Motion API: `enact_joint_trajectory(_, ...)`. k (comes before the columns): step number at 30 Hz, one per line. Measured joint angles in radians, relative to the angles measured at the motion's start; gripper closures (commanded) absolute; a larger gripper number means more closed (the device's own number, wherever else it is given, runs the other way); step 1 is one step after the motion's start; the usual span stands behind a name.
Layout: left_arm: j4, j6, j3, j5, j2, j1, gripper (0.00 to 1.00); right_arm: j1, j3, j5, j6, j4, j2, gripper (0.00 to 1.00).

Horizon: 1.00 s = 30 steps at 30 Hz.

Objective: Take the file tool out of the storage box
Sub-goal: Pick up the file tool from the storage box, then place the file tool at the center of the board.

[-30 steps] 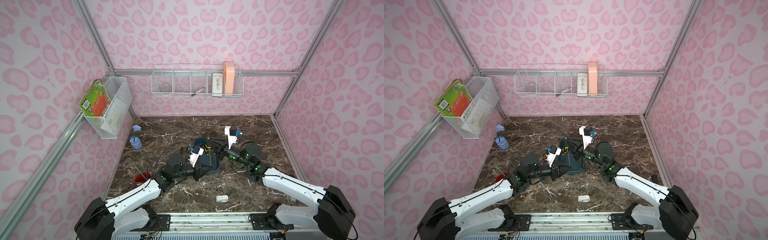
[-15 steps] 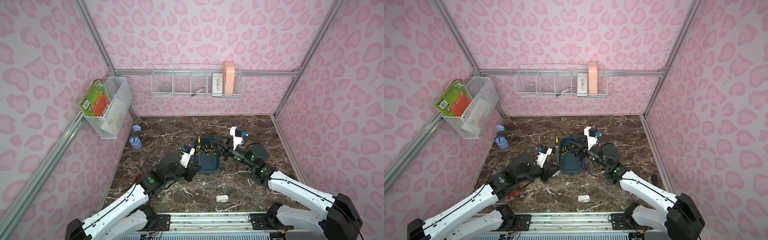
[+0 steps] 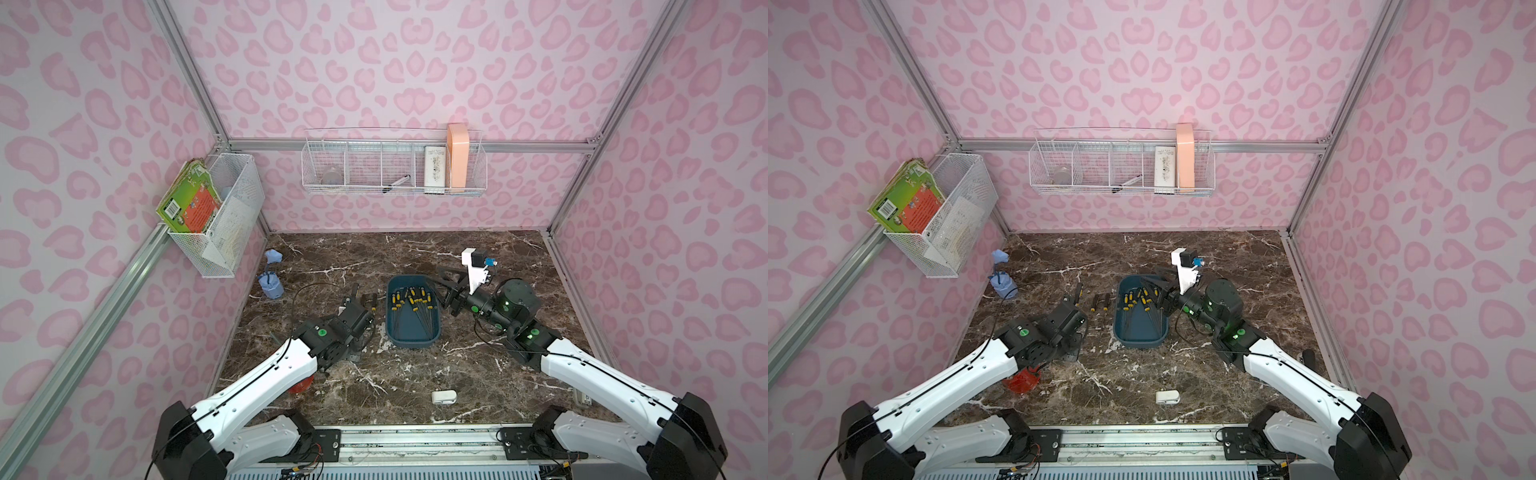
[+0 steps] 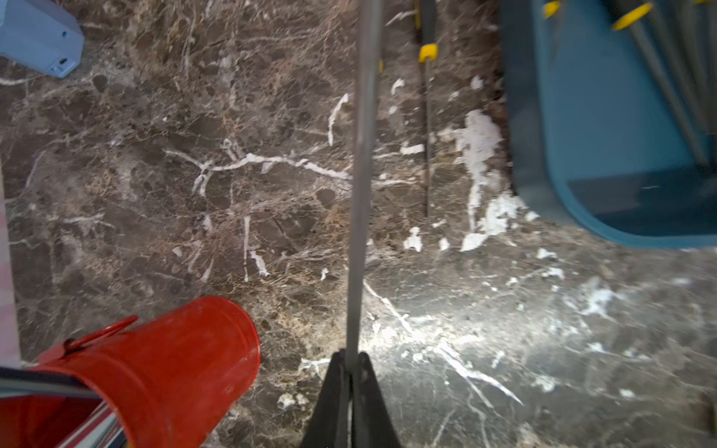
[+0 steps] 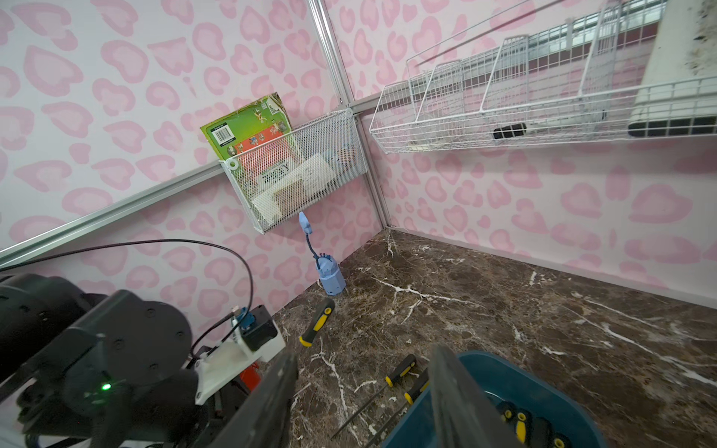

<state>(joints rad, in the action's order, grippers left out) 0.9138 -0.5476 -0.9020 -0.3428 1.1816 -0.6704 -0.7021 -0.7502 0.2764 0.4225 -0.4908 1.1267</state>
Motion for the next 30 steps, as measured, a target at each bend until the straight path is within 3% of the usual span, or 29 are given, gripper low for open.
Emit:
enact_joint_trajectory(15,-0.056,0.096,-0.109,0.175,0.433,0.243,1.0,0.017,-0.014,0.038,-0.005,0.058,0.073,0.44)
enact_joint_trajectory(21,-0.045,0.129,-0.153,0.2,0.548,0.262,1.0,0.023,-0.016,0.05,-0.006,0.06,0.093,0.44)
enact_joint_trajectory(30,-0.01,0.135,-0.209,0.2,0.604,0.274,1.0,0.025,-0.016,0.054,-0.007,0.06,0.091,0.44)
